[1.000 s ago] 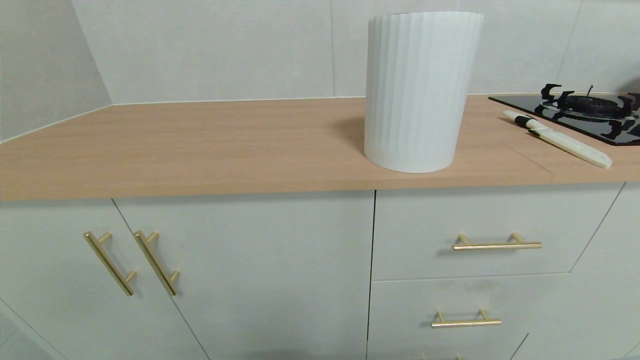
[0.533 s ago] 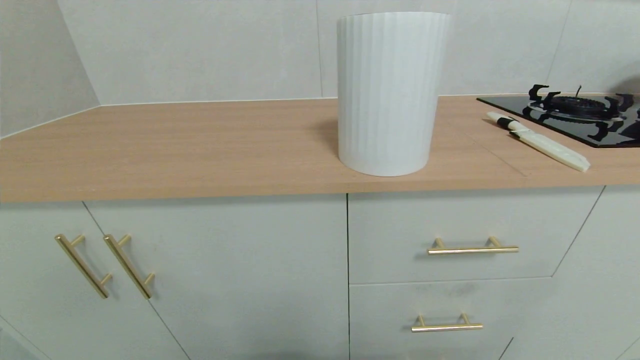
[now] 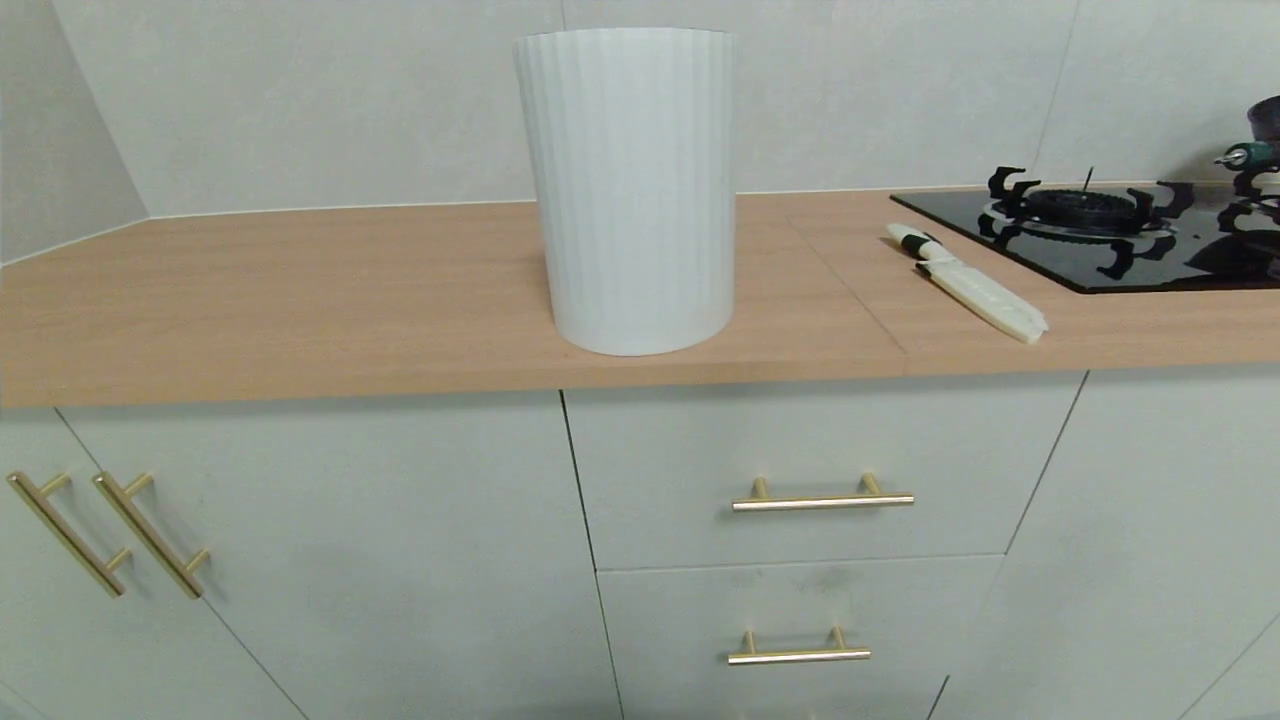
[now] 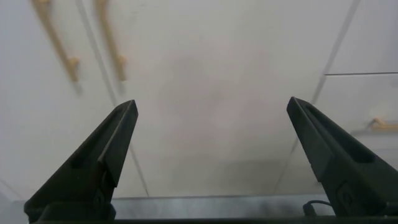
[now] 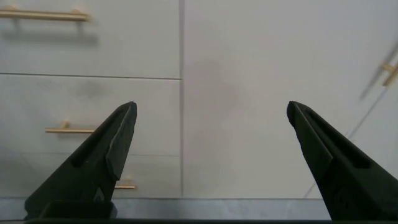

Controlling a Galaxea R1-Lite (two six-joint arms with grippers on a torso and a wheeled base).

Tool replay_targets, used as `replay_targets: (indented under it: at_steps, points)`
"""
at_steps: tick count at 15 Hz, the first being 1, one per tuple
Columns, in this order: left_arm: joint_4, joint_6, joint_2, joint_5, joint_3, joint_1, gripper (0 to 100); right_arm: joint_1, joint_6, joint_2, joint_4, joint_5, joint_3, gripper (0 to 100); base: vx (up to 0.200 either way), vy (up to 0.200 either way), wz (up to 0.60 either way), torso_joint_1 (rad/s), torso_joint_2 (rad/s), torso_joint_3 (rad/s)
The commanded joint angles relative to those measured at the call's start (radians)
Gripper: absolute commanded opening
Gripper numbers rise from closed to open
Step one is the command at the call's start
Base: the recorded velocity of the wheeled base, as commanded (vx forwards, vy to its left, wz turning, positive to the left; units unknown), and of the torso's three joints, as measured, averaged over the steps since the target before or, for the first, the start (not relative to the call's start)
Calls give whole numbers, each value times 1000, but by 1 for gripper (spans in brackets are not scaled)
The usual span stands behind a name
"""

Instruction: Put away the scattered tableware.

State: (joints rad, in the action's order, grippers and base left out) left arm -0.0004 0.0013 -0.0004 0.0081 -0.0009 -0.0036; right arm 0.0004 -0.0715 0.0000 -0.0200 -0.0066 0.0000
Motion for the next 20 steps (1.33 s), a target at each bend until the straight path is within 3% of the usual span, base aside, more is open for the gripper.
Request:
replay_targets:
  at_steps: [1, 10, 20]
  points:
    - [0, -1, 0, 1, 1, -3, 100, 0, -1, 2, -1, 0, 0, 100, 0, 0, 0, 0, 0, 0]
    - [0, 0, 0, 1, 1, -1, 100, 0, -1, 3, -1, 0, 0, 100, 0, 0, 0, 4, -13, -10]
    - [0, 0, 0, 1, 1, -1, 100, 0, -1, 2, -1, 0, 0, 100, 0, 0, 0, 136, -410, -278]
